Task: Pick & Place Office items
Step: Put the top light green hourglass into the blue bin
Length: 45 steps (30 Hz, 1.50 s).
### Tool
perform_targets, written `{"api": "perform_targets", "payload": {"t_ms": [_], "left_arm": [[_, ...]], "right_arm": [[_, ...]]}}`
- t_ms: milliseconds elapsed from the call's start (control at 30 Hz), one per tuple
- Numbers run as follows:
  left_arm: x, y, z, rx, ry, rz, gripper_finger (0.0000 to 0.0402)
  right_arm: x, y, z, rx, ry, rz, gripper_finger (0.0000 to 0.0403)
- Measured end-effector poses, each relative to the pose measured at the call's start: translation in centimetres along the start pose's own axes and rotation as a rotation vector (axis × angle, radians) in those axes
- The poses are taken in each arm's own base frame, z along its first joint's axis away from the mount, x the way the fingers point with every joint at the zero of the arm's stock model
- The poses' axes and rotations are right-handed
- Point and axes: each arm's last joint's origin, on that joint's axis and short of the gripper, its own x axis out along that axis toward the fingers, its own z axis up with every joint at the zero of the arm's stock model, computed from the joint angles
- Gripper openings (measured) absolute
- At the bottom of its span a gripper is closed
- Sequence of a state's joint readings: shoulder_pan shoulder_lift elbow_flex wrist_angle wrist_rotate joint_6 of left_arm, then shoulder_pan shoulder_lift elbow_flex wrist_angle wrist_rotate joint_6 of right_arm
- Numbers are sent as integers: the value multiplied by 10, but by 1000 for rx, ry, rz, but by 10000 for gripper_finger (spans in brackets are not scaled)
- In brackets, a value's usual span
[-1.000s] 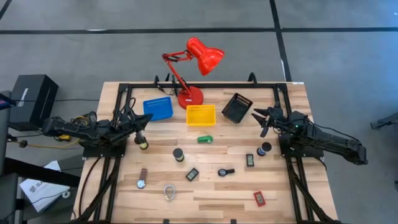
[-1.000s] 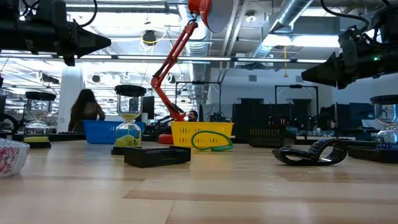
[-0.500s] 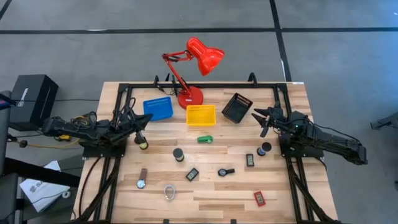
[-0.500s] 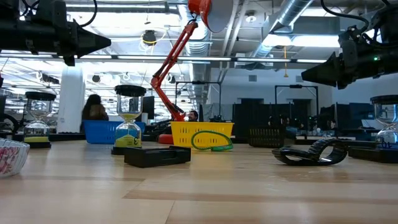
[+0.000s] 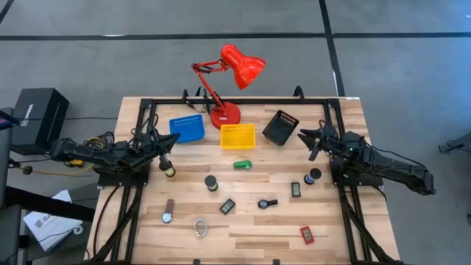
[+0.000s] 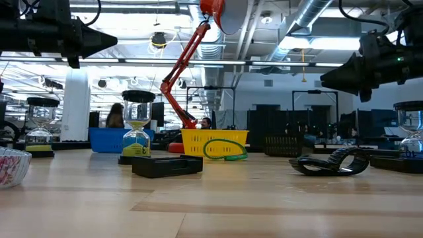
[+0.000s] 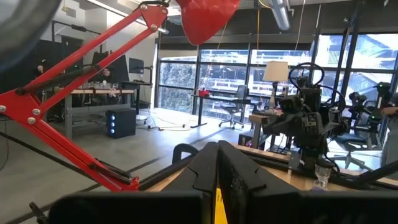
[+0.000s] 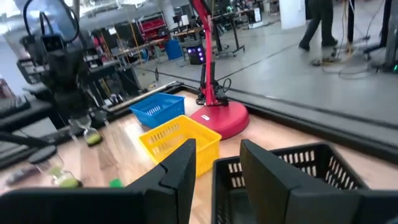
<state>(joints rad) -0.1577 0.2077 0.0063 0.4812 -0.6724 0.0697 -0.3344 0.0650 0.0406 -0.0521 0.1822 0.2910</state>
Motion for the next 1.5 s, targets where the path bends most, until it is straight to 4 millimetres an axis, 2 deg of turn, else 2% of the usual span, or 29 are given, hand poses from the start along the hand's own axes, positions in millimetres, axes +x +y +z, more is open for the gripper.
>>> {"api": "perform_targets", "payload": {"t_ms": [567, 1000, 1500], "left_arm": [[0, 0, 1, -4, -6, 1, 7], [0, 0, 1, -8, -10, 1, 7], [0, -1, 1, -12, -9, -32, 7]], "right_arm": [[0, 0, 1, 9, -5, 2, 117], [0, 2, 7, -272, -69, 5, 117], [-1, 2, 9, -275, -87, 10, 117]]}}
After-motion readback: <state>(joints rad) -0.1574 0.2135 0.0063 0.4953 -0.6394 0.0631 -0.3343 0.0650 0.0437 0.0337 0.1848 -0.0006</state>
